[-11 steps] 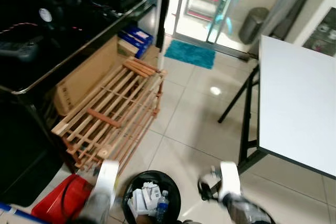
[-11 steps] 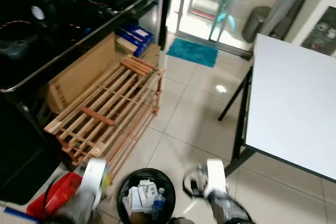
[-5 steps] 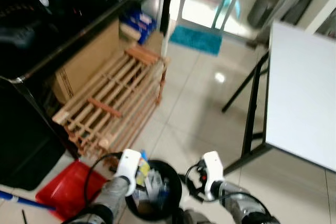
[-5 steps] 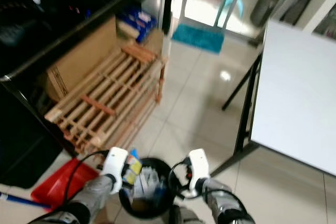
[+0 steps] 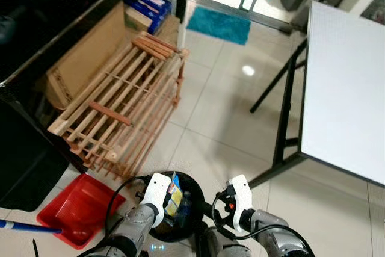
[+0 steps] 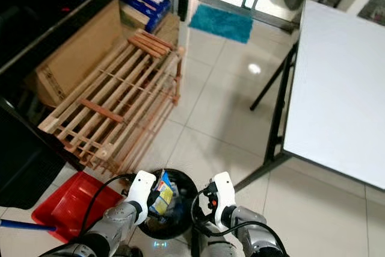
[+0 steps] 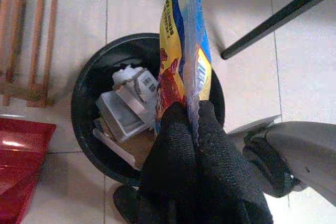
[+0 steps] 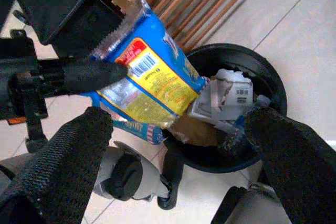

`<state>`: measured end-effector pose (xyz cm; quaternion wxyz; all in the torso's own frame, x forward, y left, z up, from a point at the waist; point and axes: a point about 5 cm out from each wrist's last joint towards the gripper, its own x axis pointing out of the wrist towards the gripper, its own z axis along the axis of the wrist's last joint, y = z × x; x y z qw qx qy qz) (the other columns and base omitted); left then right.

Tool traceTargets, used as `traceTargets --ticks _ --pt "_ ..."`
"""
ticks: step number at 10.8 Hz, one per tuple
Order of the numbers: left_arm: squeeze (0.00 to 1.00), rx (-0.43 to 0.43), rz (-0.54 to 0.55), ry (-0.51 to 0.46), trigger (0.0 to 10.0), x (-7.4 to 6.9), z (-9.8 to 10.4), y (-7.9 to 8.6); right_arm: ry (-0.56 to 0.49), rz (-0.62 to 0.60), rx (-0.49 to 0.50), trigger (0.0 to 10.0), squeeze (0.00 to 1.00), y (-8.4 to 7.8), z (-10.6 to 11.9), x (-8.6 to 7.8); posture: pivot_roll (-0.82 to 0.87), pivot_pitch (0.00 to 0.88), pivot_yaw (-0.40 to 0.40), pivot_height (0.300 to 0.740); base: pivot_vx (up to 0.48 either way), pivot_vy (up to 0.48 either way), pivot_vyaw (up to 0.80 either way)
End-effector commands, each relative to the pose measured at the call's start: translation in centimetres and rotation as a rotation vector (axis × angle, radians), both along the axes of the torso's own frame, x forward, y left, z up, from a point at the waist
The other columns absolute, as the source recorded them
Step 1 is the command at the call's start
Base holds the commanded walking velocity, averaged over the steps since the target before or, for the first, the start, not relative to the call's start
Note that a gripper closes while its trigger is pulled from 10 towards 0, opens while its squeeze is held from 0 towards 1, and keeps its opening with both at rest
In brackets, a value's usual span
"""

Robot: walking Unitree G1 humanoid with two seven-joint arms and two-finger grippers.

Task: Picking trash to rubbish bin

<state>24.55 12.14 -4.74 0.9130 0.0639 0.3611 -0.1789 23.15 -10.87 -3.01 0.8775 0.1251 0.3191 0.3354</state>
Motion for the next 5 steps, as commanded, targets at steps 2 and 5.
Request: traceTargets --ticks 2,5 --pt "0.64 0.013 -0.042 0.000 10.0 -0.38 -0.20 -0.65 0.035 -0.001 0.020 10.0 0.00 -0.31 -0.20 -1.02 -0.15 0.266 -0.101 0.740 0.000 0.000 0.00" --pt "1.00 0.039 -0.027 -0.003 10.0 -0.44 -0.30 0.03 0.045 0.003 0.026 10.0 0.00 -0.21 -0.16 -1.53 -0.15 0.256 -0.096 0.740 0.000 0.000 0.00"
